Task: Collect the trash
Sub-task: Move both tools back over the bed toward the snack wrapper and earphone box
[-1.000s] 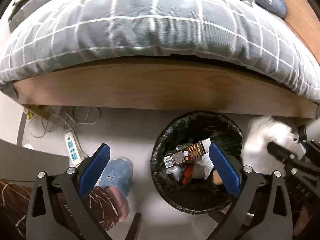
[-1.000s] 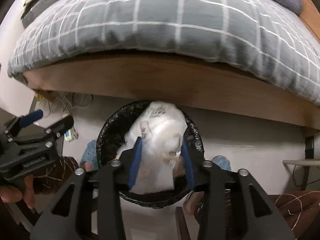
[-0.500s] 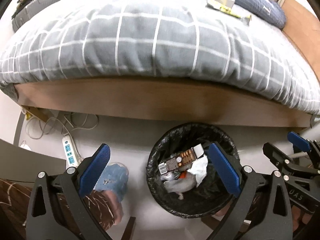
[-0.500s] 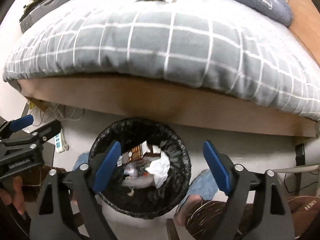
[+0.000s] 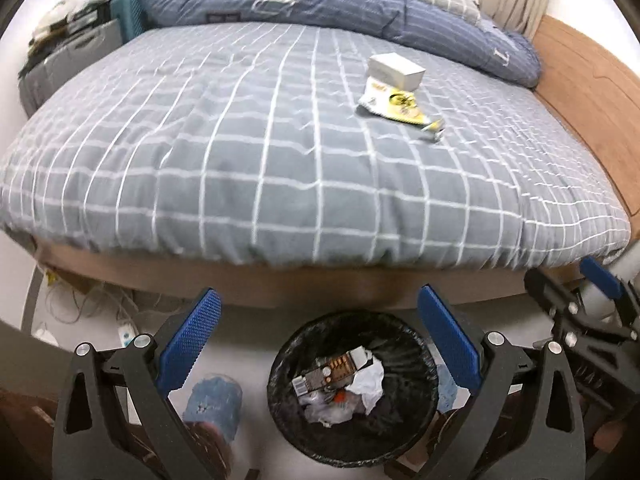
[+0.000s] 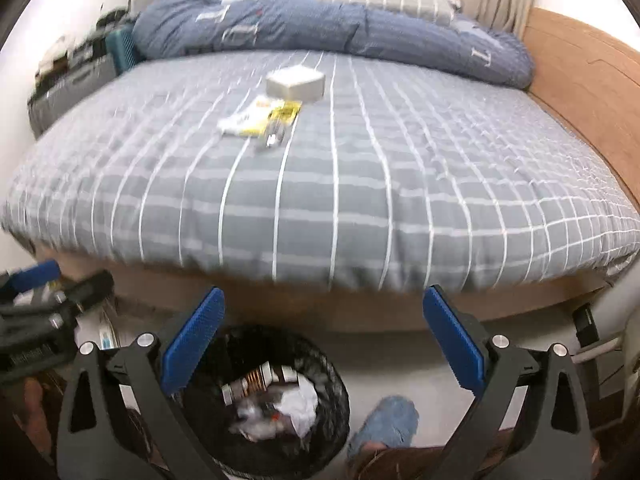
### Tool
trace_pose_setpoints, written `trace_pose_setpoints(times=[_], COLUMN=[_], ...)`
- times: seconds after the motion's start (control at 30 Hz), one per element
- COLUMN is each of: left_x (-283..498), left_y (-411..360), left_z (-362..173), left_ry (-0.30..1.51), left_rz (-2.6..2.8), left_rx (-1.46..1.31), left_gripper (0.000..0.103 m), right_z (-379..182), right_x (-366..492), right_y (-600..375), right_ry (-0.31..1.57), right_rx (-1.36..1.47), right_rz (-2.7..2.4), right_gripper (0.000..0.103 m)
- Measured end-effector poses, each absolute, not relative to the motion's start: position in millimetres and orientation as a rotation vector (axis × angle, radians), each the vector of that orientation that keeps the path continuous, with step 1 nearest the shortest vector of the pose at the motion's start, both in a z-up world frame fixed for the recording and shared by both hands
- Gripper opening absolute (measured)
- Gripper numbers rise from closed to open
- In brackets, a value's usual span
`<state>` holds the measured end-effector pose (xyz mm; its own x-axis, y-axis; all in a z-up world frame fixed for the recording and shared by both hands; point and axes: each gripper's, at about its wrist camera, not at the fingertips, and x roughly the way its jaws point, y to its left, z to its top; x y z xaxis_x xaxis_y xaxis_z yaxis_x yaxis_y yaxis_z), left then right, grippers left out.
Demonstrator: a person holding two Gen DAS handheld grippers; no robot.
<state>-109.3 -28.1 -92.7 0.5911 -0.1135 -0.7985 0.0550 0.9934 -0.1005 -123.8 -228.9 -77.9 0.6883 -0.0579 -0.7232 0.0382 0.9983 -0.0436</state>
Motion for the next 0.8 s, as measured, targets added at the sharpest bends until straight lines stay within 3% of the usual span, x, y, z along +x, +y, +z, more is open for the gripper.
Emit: trace_pose_setpoints(times=[0.47,0.8], left_x=[-45.7,27.8], left_y=[-55.3,-75.1], left_z=[-52.4,-56.1], left_ry=[0.812,0.820], left_rz=[-0.144,-0.165], left_rx=[-0.020,0.001], left_gripper=[0.097,0.097], right_z=[-53.4,-49.5], right_x=[-56.5,0.6], right_y=[-277.2,-288.0], right_ry=[0.741,0.744], right_rx=[0.045,0.028], right_rz=[-0.138,-0.143], right_gripper=[0.095,0.095])
